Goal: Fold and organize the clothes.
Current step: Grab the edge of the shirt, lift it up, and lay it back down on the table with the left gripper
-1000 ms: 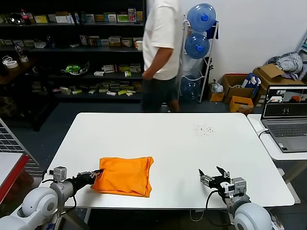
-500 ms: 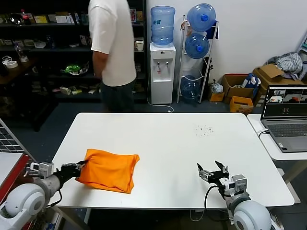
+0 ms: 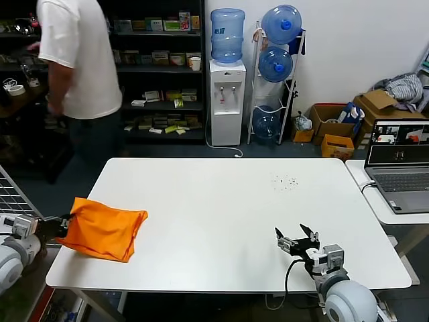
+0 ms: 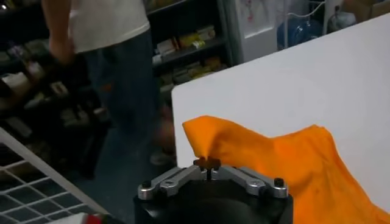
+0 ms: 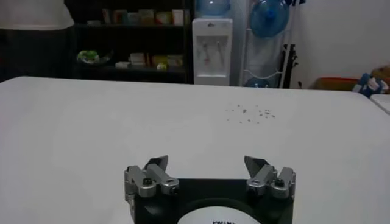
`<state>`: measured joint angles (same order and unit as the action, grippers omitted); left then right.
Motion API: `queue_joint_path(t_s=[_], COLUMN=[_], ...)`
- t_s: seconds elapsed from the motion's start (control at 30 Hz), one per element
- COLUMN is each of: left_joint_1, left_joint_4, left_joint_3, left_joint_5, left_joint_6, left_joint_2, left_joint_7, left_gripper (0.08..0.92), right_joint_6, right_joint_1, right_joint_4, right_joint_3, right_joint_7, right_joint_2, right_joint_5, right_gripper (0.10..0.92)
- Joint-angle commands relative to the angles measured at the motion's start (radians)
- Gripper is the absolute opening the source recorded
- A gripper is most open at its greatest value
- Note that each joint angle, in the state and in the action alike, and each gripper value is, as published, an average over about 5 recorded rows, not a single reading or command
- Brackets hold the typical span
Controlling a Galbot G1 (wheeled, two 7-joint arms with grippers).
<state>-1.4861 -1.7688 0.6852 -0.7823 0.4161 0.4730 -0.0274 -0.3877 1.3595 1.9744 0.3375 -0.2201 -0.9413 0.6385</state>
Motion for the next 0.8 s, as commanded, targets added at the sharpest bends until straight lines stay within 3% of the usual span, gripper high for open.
queue_joint_path(t_s=[0.03, 0.2, 0.33, 0.43, 0.57, 0.8], left_joint_1=[-0.05, -0.02, 0.208, 0.407, 0.599, 0.741], left_joint_4=[-0.055, -0.291, -0.382, -0.341, -0.231, -0.052], left_joint_3=[0.063, -0.062, -0.357, -0.583, -0.779, -0.886], left_joint_5=[-0.006, -0.368, -0.555, -0.638, -0.62, -0.561], left_joint_6=[0.002, 0.07, 0.08, 0.076, 0.061, 0.042], left_joint_2=[-0.026, 0.111, 0.28, 0.437, 0.597, 0.74], left_joint_7=[-0.024, -0.191, -0.319, -0.394, -0.415, -0.412], left_gripper=[0.092, 0.092, 0.092, 0.092, 0.092, 0.092], right_joint_6=[0.003, -0.005, -0.015, -0.02, -0.027, -0.028], right_joint_1=[0.002, 0.008, 0.021, 0.041, 0.074, 0.124], right_joint_4=[0.005, 0.002, 0.005, 0.011, 0.027, 0.041], right_joint_3=[0.004, 0.006, 0.013, 0.031, 0.067, 0.104], right_joint_7=[0.001, -0.004, -0.012, -0.018, -0.025, -0.028], right_joint_2=[-0.005, -0.02, -0.03, -0.035, -0.05, -0.076], right_joint_5=[-0.007, -0.021, -0.034, -0.04, -0.045, -0.054], right_gripper=[0.823, 0.823, 0.823, 0.823, 0.823, 0.823])
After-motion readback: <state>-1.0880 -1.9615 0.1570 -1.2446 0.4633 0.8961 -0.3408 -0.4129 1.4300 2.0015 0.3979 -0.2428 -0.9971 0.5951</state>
